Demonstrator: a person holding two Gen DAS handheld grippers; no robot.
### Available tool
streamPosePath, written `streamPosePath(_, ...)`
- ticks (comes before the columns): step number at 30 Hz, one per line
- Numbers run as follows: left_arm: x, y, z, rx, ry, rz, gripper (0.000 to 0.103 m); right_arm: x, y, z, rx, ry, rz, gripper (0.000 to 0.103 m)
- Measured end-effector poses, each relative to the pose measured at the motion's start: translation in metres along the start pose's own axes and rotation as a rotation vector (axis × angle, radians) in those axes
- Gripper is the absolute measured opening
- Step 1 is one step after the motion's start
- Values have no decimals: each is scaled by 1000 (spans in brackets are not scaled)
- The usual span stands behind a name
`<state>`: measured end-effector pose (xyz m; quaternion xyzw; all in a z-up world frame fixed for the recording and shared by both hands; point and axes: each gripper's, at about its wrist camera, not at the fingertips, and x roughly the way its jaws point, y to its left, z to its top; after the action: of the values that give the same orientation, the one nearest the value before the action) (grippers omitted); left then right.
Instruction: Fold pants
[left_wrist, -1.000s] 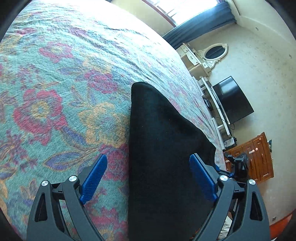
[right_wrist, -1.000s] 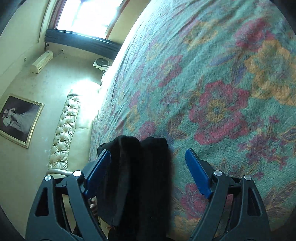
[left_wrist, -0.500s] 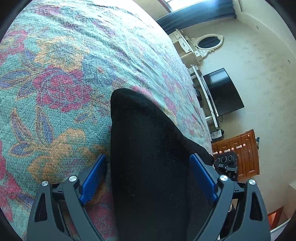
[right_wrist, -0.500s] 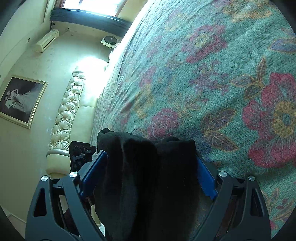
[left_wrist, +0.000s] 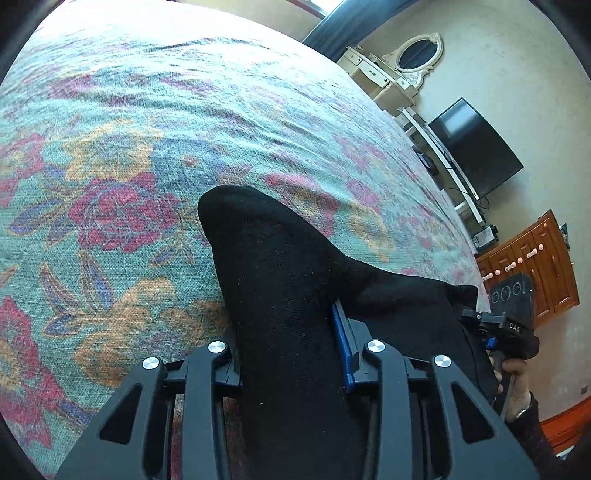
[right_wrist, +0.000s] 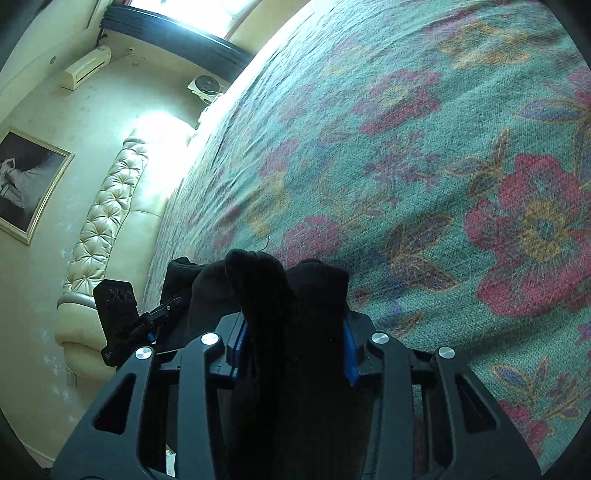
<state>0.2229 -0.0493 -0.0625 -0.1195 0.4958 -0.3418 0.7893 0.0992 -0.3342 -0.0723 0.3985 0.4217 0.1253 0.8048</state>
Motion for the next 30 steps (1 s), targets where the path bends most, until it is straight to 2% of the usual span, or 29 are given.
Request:
streamPosePath(4,-7,-14,-2,83,-50,84,29,-4,11,-2,-14,-28,7,32)
streamPosePath(12,-29,-8,-4,97,-103,131,26,3,39,7,-45,-35,31,31)
streamPosePath(20,-56,24,10,46,-134,158,25,45,63,23,-62,-1,61,30)
streamPosePath(30,-59,72,46,-30,-130,187,25,96,86,58,-52,28,87,30)
